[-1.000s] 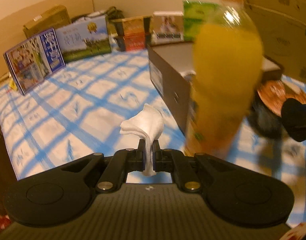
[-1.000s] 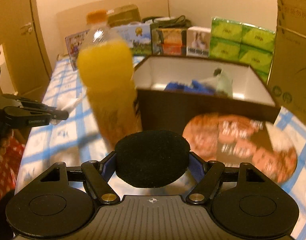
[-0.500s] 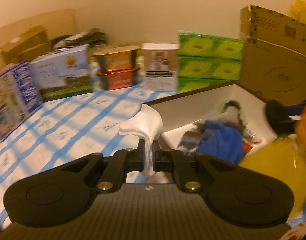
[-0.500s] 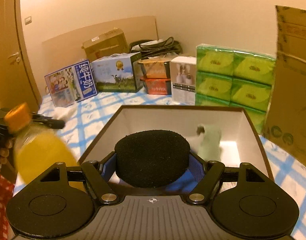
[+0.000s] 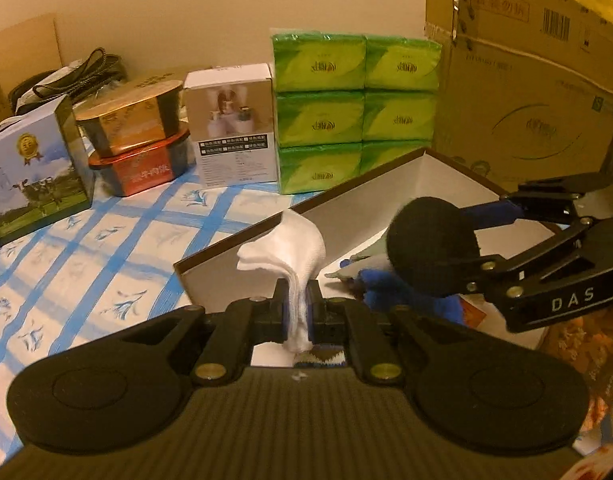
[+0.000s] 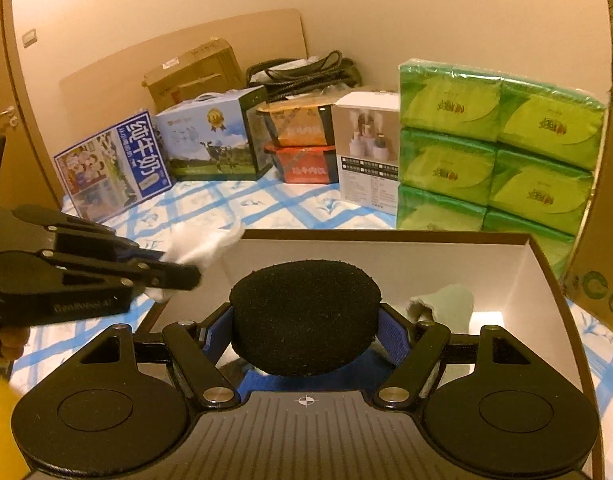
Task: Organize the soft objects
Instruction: 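Open both tools to drop the tissue and sponge pad into the box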
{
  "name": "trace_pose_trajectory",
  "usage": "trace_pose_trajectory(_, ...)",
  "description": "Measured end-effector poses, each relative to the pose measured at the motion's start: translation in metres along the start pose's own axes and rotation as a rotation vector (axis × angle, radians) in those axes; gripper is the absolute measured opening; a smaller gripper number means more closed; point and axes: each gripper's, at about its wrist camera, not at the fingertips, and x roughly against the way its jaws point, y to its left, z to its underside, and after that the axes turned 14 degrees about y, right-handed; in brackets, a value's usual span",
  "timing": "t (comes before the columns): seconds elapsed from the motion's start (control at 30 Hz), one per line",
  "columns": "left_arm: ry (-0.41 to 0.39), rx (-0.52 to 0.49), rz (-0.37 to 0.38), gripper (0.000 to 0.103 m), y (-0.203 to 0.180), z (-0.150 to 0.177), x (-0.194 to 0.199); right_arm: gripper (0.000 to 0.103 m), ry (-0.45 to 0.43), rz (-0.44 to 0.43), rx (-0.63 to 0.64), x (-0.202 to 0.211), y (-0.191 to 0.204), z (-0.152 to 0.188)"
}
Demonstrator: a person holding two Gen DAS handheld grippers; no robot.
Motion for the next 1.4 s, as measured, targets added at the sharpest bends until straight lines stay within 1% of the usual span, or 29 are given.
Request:
trace_pose_trajectory(0.03,-0.001,-0.007,0.004,0.011,-0.001,0.000,-0.002,0.075,0.001,-0.002,-0.004,-0.002,-0.001,-0.001)
trace_pose_trajectory(0.07,0.004,-0.010,0.009,0.022,-0.001,-0.002,-0.006,0.075,0.002,-0.007,-0.007,-0.005,-0.002,-0.004)
trace_pose_trajectory(0.1,0.011,-0.009,0.009,0.038,-0.001,-0.003,-0.010,0.075,0.003,-0.008,-0.009,-0.007,-0.003,-0.005)
trace_pose_trajectory(0.13,0.014,-0.011,0.007,0.045,-0.002,-0.005,-0.014,0.075,0.004,-0.007,-0.009,-0.009,-0.003,-0.007)
trace_pose_trajectory(0.17,0.013,-0.014,0.005,0.049,-0.003,-0.005,-0.016,0.075,0.006,-0.008,-0.007,-0.011,-0.004,-0.008)
trace_pose_trajectory(0.23,0.015,-0.018,-0.003,0.050,-0.002,-0.006,-0.020,0.075,0.014,-0.008,-0.007,-0.014,-0.005,-0.009)
trace_pose_trajectory(0.27,0.020,-0.014,-0.009,0.054,-0.002,-0.006,-0.021,0.075,0.016,-0.008,-0.007,-0.016,-0.006,-0.011)
trace_pose_trajectory(0.37,0.024,-0.010,-0.013,0.055,0.001,-0.004,-0.023,0.075,0.024,-0.003,-0.006,-0.022,-0.007,-0.013)
trace_pose_trajectory(0.5,0.019,-0.001,-0.024,0.060,0.005,-0.002,-0.020,0.075,0.022,-0.003,-0.016,-0.027,-0.007,-0.016)
trace_pose_trajectory(0.57,0.018,0.009,-0.032,0.063,0.009,0.000,-0.019,0.078,0.009,-0.010,-0.038,-0.029,-0.009,-0.018)
trace_pose_trajectory(0.63,0.019,0.024,-0.035,0.063,0.012,0.001,-0.017,0.084,-0.007,-0.015,-0.077,-0.030,-0.011,-0.021)
trace_pose_trajectory(0.77,0.024,0.038,-0.045,0.067,0.017,0.006,-0.011,0.085,-0.021,-0.044,-0.122,-0.028,-0.017,-0.026)
trace_pose_trajectory(0.83,0.021,0.051,-0.053,0.070,0.019,0.009,-0.008,0.087,-0.022,-0.037,-0.127,-0.024,-0.018,-0.026)
trace_pose_trajectory(0.9,0.023,0.081,-0.059,0.071,0.022,0.012,-0.004,0.087,-0.016,-0.032,-0.134,-0.019,-0.019,-0.024)
trace_pose_trajectory(1.1,0.018,0.185,-0.091,0.071,0.030,0.032,0.025,0.088,-0.027,-0.034,-0.170,0.017,-0.029,0.002)
trace_pose_trajectory(1.2,0.009,0.236,-0.111,0.071,0.032,0.047,0.053,0.088,-0.040,-0.042,-0.187,0.043,-0.032,0.021)
trace_pose_trajectory(1.27,0.004,0.263,-0.137,0.071,0.030,0.058,0.071,0.088,-0.059,-0.039,-0.192,0.063,-0.030,0.035)
trace_pose_trajectory(1.33,-0.009,0.289,-0.163,0.073,0.025,0.071,0.093,0.088,-0.073,-0.042,-0.198,0.085,-0.027,0.052)
trace_pose_trajectory(1.4,-0.023,0.309,-0.179,0.077,0.018,0.086,0.114,0.088,-0.085,-0.042,-0.202,0.108,-0.022,0.070)
